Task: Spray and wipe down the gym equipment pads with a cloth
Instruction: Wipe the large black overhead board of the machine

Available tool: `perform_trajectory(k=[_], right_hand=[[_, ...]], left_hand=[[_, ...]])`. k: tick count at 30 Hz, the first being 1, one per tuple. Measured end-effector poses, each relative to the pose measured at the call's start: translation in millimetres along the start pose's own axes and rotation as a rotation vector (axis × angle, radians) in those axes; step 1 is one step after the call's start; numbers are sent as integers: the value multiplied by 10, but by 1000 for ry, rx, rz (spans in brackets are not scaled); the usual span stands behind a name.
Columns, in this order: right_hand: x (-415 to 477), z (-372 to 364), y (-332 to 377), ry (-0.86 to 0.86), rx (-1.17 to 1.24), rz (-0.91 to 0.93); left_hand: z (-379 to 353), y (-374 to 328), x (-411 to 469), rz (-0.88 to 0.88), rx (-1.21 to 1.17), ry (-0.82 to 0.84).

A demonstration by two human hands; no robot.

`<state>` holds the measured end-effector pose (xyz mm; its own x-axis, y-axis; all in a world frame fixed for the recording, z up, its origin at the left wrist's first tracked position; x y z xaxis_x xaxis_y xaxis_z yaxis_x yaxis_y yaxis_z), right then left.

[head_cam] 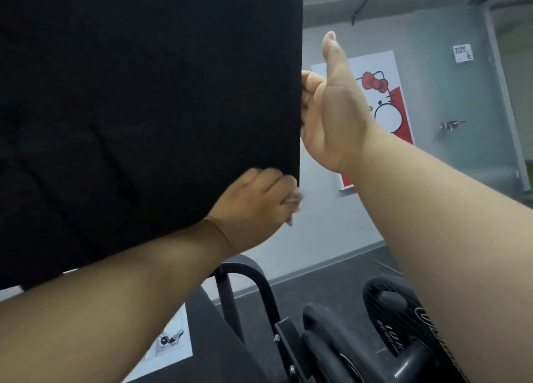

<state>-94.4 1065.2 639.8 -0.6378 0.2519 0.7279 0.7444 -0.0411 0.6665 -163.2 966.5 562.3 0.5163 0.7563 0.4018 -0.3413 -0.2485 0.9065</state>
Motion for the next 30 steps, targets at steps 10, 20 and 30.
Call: perform_trajectory(k=[10,20,30], right_hand=[[20,10,-70,-58,50,-12],[-157,-82,-112,-157,-127,-65],[-543,-190,-839,-359,-45,-384]], left_hand=[[895,741,291,170,123,-228],[368,235,-417,-160,6,145],[331,160,-731,-84,-87,176]])
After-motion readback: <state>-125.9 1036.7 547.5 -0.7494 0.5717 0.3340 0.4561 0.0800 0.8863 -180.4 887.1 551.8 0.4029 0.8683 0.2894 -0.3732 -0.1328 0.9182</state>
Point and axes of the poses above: each hand's wrist, its own x-axis towards the middle knuckle, its own z-axis out of the back of the hand, y = z × x, the point moved 5 cm from there along x, towards the middle knuckle, and after that the axes turned 5 degrees about -x, right-handed, at the moved point
